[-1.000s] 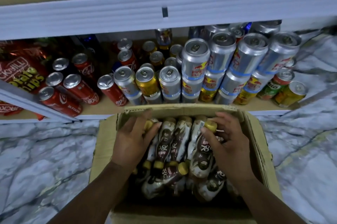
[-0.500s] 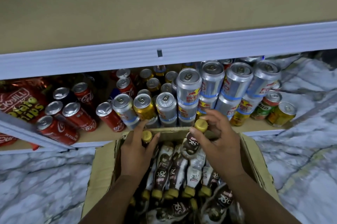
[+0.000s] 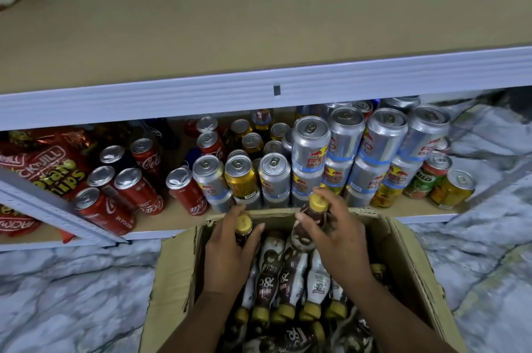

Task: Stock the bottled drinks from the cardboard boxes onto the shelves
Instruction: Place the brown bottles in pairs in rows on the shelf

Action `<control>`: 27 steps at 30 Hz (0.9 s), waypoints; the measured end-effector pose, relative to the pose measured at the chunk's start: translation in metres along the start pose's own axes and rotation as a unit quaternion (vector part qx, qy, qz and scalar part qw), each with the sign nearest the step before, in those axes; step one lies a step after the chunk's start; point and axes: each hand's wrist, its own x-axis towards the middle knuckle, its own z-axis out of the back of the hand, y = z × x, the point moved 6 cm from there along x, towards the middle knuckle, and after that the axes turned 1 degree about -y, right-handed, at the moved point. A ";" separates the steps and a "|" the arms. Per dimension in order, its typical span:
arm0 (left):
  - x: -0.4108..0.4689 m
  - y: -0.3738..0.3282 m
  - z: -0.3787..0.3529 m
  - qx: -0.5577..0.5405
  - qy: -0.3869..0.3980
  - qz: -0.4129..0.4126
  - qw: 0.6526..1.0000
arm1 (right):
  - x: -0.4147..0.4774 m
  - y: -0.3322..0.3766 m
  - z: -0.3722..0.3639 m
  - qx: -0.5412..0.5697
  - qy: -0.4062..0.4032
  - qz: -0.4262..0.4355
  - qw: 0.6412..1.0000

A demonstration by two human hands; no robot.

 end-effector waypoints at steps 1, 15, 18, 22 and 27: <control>0.000 0.000 0.003 -0.008 0.002 0.007 1.000 | -0.001 0.003 0.001 0.000 0.004 0.000 1.000; 0.003 -0.138 0.136 -0.120 -0.064 -0.091 0.987 | -0.027 0.131 0.059 -0.009 0.020 0.044 0.999; 0.002 -0.167 0.178 -0.144 -0.073 -0.114 0.980 | -0.030 0.177 0.075 -0.008 0.010 0.075 0.997; 0.001 -0.205 0.231 -0.155 -0.086 -0.148 0.973 | -0.028 0.238 0.092 0.014 -0.020 0.103 0.994; 0.016 -0.248 0.284 -0.149 -0.131 -0.179 0.964 | -0.017 0.305 0.104 0.011 -0.050 0.167 0.985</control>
